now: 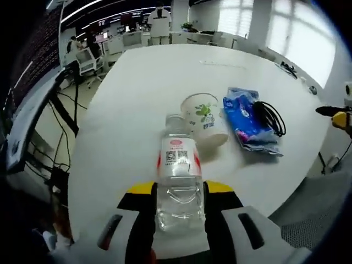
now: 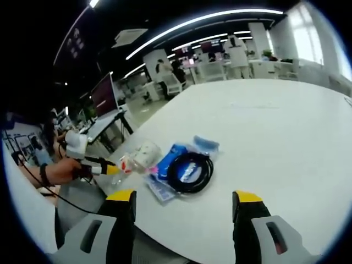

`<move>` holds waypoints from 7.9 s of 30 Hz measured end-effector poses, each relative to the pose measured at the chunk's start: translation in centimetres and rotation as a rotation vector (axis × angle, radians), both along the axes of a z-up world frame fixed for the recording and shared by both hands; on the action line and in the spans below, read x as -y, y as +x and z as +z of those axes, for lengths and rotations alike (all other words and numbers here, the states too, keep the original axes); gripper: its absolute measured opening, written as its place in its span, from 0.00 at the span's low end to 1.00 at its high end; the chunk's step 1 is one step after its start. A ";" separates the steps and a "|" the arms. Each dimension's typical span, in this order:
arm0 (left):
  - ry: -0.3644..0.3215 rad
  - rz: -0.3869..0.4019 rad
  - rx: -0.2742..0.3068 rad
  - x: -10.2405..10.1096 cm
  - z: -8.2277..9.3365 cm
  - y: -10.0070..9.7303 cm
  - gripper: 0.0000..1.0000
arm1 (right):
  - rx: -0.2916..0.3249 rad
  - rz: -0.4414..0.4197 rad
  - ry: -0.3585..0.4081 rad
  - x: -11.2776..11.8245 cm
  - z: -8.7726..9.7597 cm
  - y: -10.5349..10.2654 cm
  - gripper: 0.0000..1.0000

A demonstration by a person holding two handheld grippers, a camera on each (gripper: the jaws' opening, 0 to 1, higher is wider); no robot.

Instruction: Arrange the tabletop items into an orderly group along one side of the table until the central work area is clear of visible clutter.

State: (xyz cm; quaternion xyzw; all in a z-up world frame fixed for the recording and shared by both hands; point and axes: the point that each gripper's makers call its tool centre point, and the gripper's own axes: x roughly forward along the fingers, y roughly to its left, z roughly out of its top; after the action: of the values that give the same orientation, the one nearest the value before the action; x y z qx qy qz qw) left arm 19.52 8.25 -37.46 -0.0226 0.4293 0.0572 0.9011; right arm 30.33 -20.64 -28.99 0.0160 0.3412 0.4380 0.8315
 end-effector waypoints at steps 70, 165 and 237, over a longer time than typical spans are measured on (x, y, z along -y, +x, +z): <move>-0.350 0.076 -0.094 3.2 -2.8 4.7 0.57 | -0.015 -0.024 -0.015 1.2 -0.6 -1.4 0.72; -0.019 -0.021 0.134 -1.2 3.1 0.8 0.40 | 0.001 -0.002 0.008 0.3 -0.3 -0.2 0.72; -0.080 -0.146 0.267 -0.2 6.5 0.9 0.57 | -0.017 -0.043 0.009 1.5 -1.3 -1.9 0.72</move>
State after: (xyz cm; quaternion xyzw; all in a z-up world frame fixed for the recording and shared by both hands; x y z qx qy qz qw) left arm 20.38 8.41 -31.00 -0.0346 0.3080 -0.0292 0.9503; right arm 28.46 -22.15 -30.31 0.0308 0.3456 0.4217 0.8377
